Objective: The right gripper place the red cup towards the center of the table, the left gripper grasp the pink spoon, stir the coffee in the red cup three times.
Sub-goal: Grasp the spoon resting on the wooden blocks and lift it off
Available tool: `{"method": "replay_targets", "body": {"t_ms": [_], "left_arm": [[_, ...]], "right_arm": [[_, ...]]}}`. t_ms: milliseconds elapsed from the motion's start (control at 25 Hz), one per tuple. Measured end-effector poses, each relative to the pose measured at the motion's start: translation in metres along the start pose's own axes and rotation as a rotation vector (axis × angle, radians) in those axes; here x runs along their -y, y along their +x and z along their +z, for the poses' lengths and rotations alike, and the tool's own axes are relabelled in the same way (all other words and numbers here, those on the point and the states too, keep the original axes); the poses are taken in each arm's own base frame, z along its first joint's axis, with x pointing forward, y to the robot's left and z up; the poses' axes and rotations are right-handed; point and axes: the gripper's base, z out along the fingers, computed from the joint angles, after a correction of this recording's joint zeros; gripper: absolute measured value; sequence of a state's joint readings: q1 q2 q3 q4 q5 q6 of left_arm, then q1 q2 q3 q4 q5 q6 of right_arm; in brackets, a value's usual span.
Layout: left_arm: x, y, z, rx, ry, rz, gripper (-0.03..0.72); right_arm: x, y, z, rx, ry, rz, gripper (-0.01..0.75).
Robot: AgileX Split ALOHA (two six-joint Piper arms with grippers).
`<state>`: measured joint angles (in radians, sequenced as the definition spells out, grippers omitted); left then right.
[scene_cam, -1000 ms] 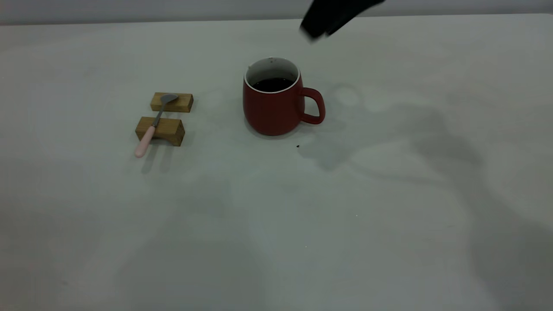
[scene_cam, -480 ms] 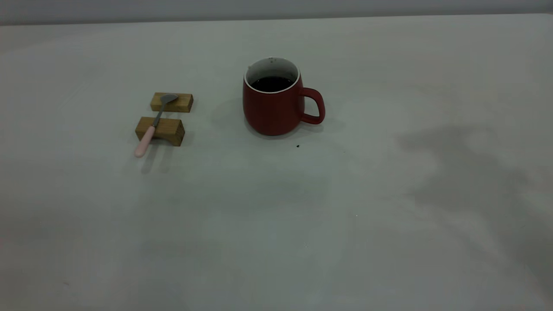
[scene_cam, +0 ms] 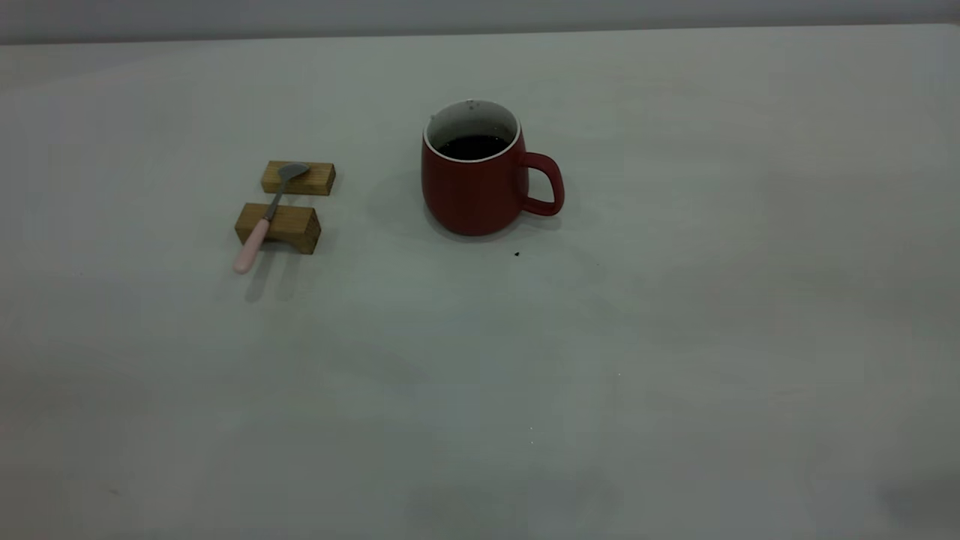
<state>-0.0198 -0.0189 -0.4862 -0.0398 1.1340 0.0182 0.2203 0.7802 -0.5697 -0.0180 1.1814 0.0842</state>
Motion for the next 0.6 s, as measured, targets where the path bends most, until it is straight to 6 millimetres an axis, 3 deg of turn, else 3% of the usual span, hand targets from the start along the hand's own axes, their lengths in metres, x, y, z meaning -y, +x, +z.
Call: {"method": "replay_targets", "body": {"t_ms": [120,360,600], "left_arm": [[0.000,0.000,0.000,0.000,0.000,0.000,0.384],[0.000,0.000,0.000,0.000,0.000,0.000,0.384],[0.000,0.000,0.000,0.000,0.000,0.000,0.384]], "right_arm": [[0.003,0.021,-0.001,0.083,0.000,0.010,0.429],[0.011,0.029,-0.010,0.226,0.028,0.108,0.429],[0.013,0.055,-0.021,0.407,0.056,0.145,0.429]]}}
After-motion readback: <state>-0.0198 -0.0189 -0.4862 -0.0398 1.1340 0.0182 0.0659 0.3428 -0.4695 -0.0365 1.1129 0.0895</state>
